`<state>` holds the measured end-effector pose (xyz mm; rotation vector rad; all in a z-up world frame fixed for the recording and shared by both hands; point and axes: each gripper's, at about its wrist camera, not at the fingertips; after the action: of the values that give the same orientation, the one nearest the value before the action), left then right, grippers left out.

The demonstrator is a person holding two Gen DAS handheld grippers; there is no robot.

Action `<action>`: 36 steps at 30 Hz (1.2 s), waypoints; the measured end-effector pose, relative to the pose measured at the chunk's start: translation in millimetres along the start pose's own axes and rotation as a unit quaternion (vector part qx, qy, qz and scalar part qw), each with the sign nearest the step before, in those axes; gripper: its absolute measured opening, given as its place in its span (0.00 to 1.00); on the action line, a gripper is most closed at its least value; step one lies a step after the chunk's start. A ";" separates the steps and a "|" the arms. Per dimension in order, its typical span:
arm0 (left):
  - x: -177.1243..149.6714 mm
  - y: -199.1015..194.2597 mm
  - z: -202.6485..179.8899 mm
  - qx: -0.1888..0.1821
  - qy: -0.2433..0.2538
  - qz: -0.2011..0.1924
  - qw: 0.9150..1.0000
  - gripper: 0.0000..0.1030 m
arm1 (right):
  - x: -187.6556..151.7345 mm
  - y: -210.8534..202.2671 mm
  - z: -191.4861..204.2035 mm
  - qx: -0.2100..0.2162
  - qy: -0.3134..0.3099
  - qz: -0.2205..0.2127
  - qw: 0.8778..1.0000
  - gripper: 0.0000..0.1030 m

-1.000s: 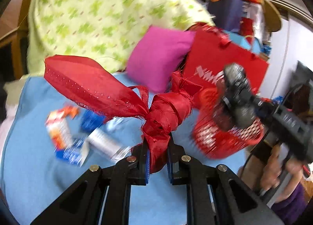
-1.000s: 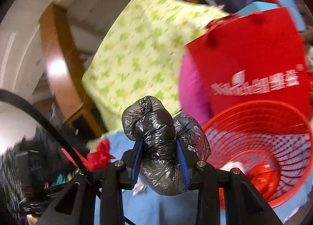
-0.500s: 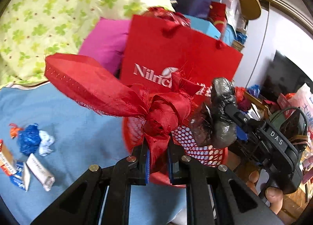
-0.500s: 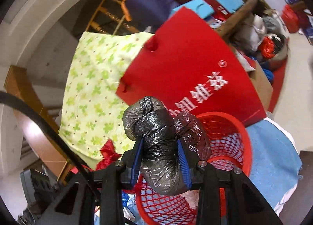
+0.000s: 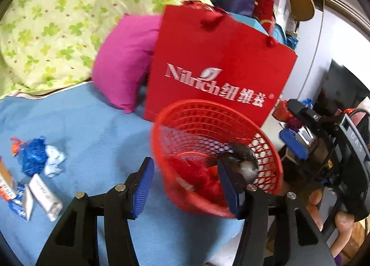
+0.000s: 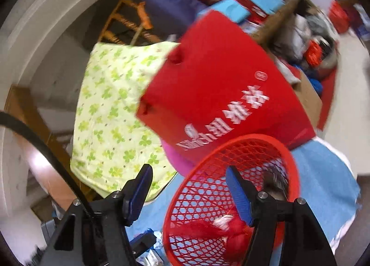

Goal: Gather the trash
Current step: 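Carry the ribbon and black bags to the red basket and open both tools, then grasp the white barcode medicine box with the right tool while the left tool grasps the red-white box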

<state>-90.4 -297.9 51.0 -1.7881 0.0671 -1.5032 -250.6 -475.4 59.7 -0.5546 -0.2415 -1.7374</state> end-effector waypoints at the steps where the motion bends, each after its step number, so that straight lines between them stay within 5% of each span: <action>1: -6.4 -8.6 7.7 0.010 -0.003 -0.003 1.000 0.57 | -4.6 0.0 7.8 0.006 -0.019 0.000 1.000 0.67; 8: -67.9 -63.7 68.6 0.099 -0.043 -0.002 0.994 0.59 | -61.3 6.4 65.8 0.055 -0.151 0.024 0.987 0.67; 15: -145.0 -117.5 151.5 0.218 -0.114 0.019 0.969 0.61 | -122.1 35.9 95.8 0.078 -0.195 0.105 0.972 0.67; 21: -184.1 -140.8 205.0 0.265 -0.173 0.023 0.948 0.61 | -172.6 86.1 99.4 0.040 -0.205 0.208 0.955 0.67; 26: -183.6 -130.7 221.0 0.252 -0.195 0.018 0.948 0.62 | -213.5 134.7 102.0 0.003 -0.239 0.278 0.930 0.68; 30: -161.0 -115.3 226.1 0.255 -0.175 0.001 0.951 0.74 | -240.7 171.8 93.1 -0.023 -0.249 0.338 0.907 0.68; 36: -139.5 -83.0 249.1 0.266 -0.172 0.002 0.949 0.75 | -266.8 206.5 90.9 -0.024 -0.286 0.372 0.883 0.68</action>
<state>45.4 -41.0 -12.2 -1.5655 -0.4667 -1.0514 9.2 -255.5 -19.3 -1.0381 -0.3429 -0.8031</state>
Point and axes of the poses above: each gripper's, at about its wrist camera, not at the fingertips, and y roughly the way its jaws point, z to its left, x to its top, and after that the axes turned 14 degrees about y, right-handed
